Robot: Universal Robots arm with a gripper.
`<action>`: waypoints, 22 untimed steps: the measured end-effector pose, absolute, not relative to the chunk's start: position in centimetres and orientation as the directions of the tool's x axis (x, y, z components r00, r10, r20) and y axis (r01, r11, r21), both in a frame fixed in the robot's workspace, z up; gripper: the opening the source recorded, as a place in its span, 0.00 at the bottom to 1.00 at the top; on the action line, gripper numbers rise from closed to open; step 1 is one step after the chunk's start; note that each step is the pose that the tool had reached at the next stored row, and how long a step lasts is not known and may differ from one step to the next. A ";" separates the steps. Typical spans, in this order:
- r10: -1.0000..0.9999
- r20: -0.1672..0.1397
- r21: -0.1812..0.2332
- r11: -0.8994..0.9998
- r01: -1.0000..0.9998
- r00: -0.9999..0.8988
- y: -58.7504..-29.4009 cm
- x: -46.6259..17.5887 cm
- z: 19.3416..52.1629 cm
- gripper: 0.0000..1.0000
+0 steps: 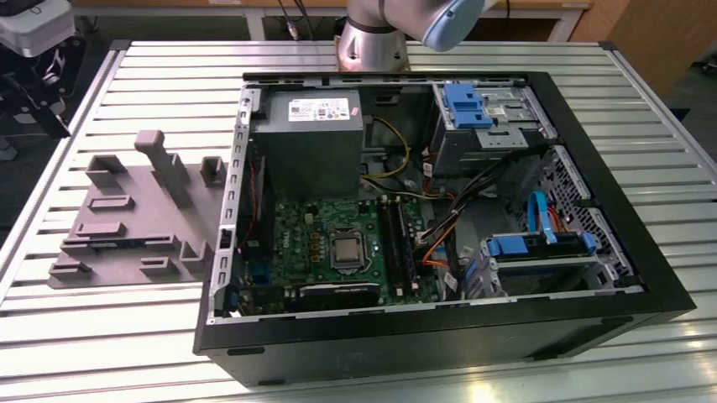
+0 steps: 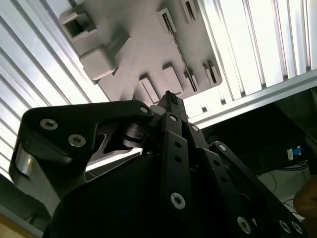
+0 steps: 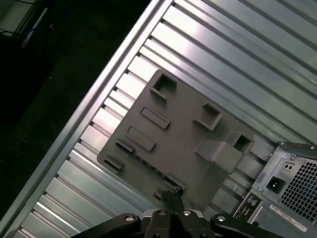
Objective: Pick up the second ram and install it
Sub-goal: 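Pick up the second ram and move it above second insertion slot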
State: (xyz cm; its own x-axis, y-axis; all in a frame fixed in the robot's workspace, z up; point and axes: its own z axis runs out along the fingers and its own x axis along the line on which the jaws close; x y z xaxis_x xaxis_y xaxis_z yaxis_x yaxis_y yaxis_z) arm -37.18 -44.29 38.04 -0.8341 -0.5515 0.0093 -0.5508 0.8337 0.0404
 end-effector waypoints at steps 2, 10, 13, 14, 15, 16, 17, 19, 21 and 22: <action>-0.563 0.009 0.040 0.826 -0.563 -0.826 -44.3 -37.2 38.0 0.11; -0.611 0.009 0.040 0.791 -0.610 -0.792 -44.3 -37.2 38.0 0.11; -0.639 0.009 0.040 0.769 -0.638 -0.769 -44.3 -37.2 38.0 0.11; -0.644 0.009 0.040 0.764 -0.644 -0.765 -44.3 -37.2 38.0 0.11; -0.650 0.009 0.040 0.760 -0.649 -0.760 -44.3 -37.2 38.0 0.11; -0.655 0.009 0.040 0.755 -0.655 -0.755 -44.3 -37.2 38.0 0.11; -0.660 0.009 0.040 0.750 -0.660 -0.751 -44.3 -37.2 38.0 0.11; -0.671 0.009 0.040 0.741 -0.670 -0.741 -44.3 -37.2 38.0 0.11; -0.682 0.009 0.040 0.731 -0.681 -0.732 -44.3 -37.2 38.0 0.11; -0.687 0.009 0.040 0.726 -0.687 -0.726 -44.3 -37.2 38.0 0.11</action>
